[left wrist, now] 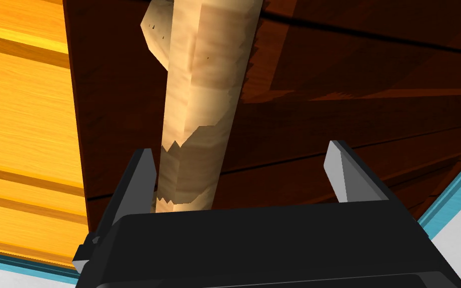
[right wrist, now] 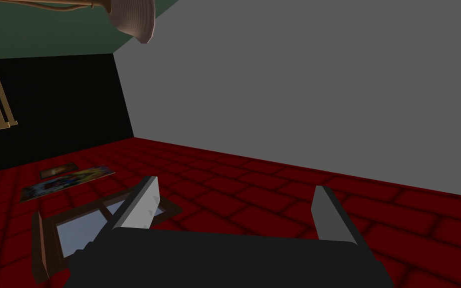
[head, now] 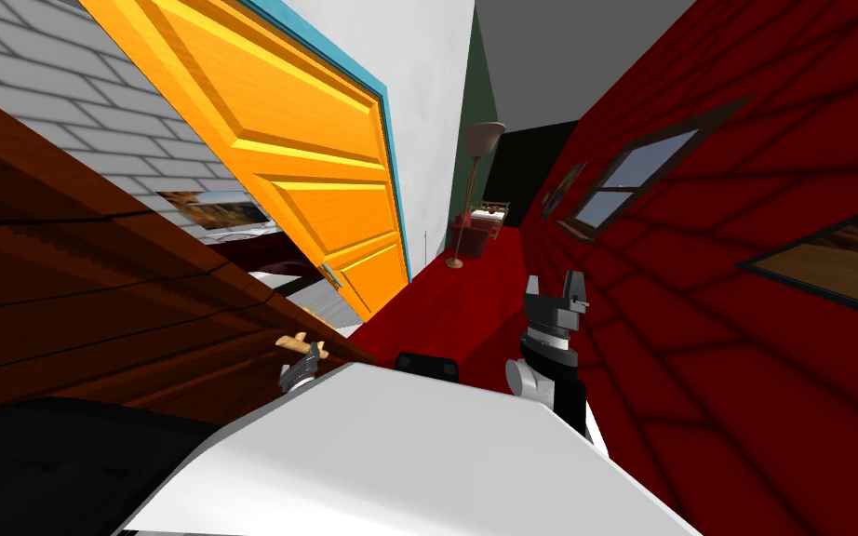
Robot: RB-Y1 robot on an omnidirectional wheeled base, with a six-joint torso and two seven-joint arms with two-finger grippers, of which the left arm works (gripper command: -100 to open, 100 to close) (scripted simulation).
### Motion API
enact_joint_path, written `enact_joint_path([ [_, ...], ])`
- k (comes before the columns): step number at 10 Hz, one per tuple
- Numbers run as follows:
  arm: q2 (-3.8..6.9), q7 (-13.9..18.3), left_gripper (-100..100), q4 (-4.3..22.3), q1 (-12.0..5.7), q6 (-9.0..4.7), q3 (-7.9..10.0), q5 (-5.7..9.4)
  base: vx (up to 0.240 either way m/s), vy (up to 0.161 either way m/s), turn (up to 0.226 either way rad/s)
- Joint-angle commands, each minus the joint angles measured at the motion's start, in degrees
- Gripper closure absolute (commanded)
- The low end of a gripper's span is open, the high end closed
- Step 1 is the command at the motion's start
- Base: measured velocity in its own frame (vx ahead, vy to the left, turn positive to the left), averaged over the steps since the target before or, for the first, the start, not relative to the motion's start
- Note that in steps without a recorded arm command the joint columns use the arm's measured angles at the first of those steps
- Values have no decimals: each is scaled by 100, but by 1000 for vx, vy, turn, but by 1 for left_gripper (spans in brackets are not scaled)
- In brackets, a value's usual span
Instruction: Pull the door open
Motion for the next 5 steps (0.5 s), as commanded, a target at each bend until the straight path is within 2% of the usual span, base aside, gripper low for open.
enact_joint_path([
  [1,144,4,100,30,58,-6,165,81,-7,-9,0],
  [2,144,4,100,30,58,-6,165,81,12,-5,13],
  [5,154,26,100,26,56,-7,152,94,-58,1,-19],
])
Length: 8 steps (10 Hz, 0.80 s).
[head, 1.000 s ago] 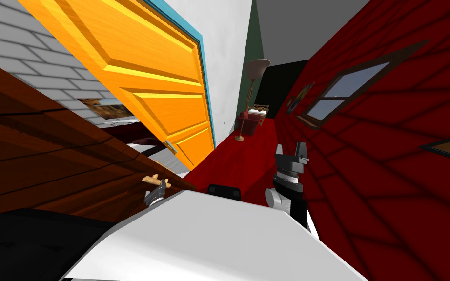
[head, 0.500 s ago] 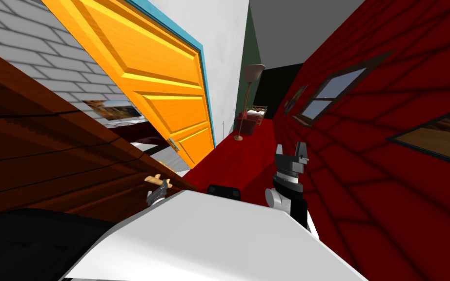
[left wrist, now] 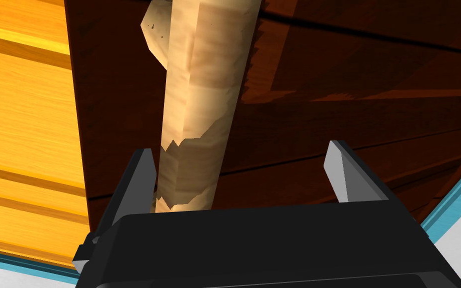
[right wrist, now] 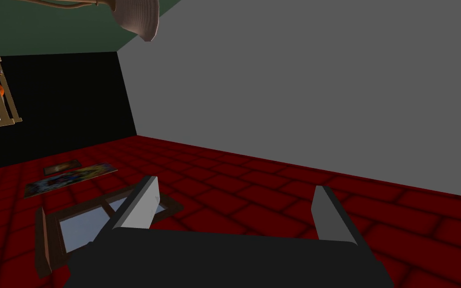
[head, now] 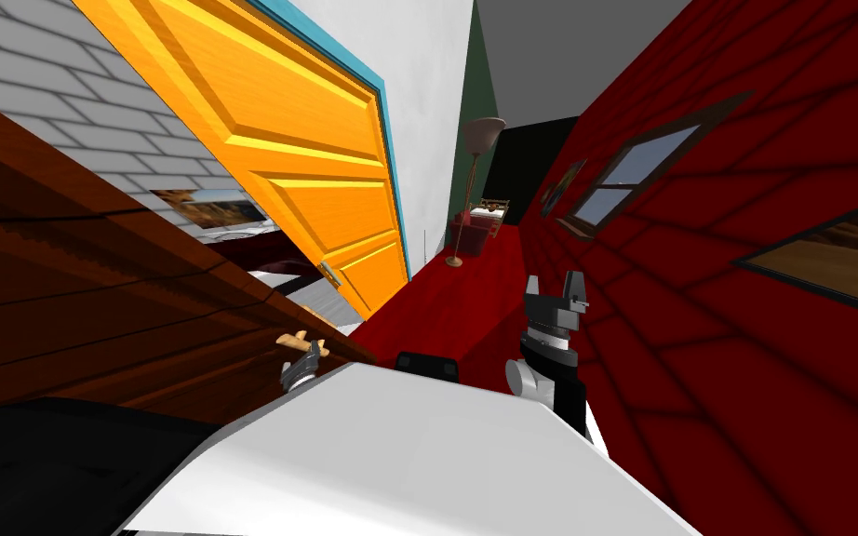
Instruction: Pull the door open
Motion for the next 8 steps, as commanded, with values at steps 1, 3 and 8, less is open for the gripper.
enact_joint_path([
  [1,120,12,100,57,104,-60,172,83,-6,-9,-2],
  [3,120,12,100,57,104,-60,172,83,0,-2,15],
  [8,130,34,100,133,83,-62,158,96,-39,-3,-13],
])
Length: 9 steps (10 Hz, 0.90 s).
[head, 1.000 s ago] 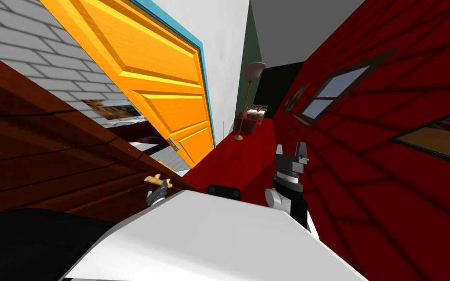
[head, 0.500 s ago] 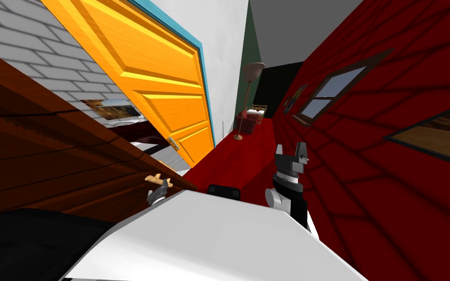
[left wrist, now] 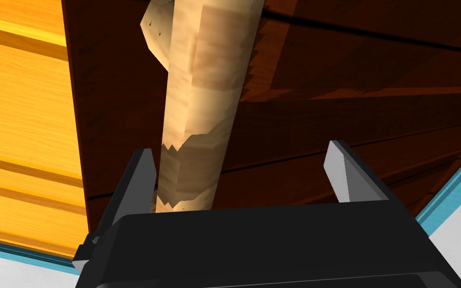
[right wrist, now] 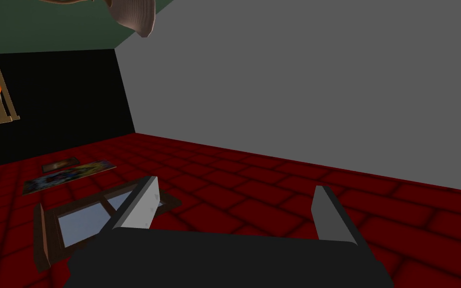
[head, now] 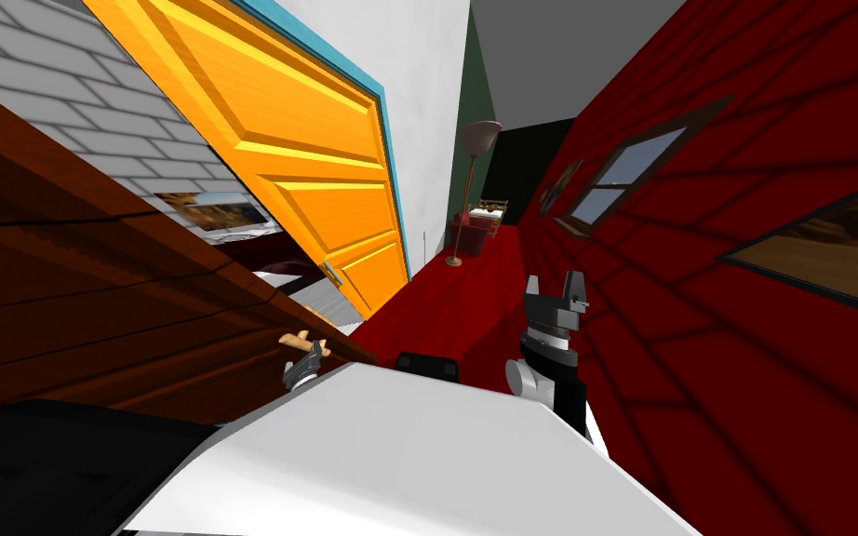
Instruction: Pull the door open
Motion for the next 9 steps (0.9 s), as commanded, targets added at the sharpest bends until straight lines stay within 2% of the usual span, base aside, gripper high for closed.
enact_joint_path([
  [1,17,78,100,-286,263,236,130,62,-3,-3,25],
  [2,17,78,100,-387,263,236,130,62,-2,-11,25],
  [6,17,78,100,-387,263,236,130,62,4,1,-2],
  [7,-41,120,100,-192,112,99,-55,-2,-84,-33,-75],
  [9,-31,147,100,-192,110,99,-66,6,-171,-22,-53],
])
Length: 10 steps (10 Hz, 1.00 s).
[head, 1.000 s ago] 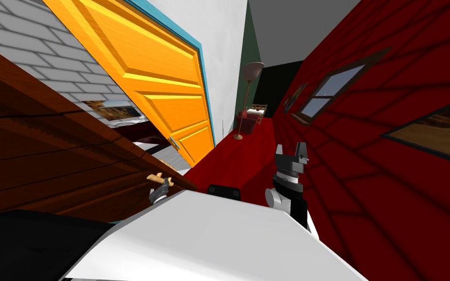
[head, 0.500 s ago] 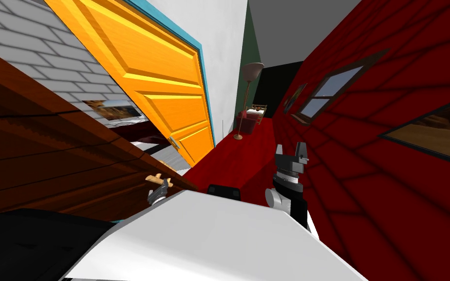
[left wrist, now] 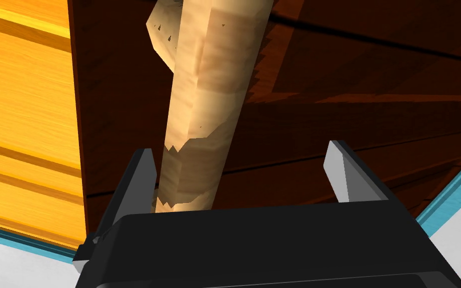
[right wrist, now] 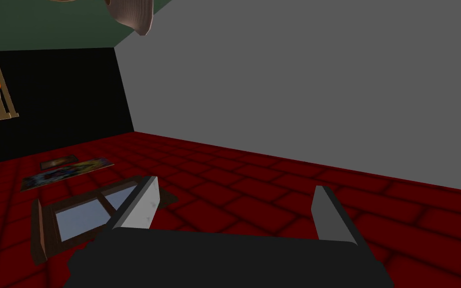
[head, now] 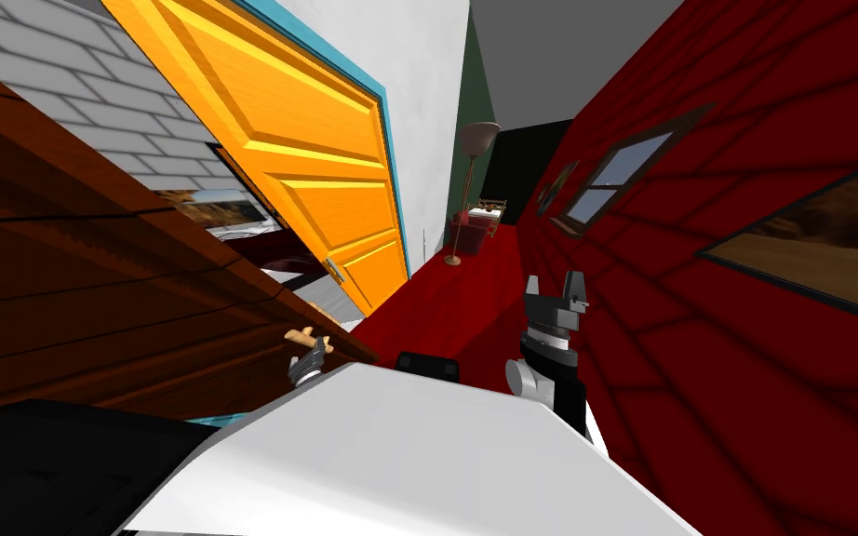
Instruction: Pull the door open
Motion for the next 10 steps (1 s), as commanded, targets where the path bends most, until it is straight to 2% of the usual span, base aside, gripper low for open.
enact_joint_path([
  [1,20,57,100,-56,130,81,69,50,-198,-49,-17],
  [7,64,178,100,-57,121,83,22,87,-170,-35,3],
  [10,82,239,100,-57,117,84,-1,106,-110,-23,1],
])
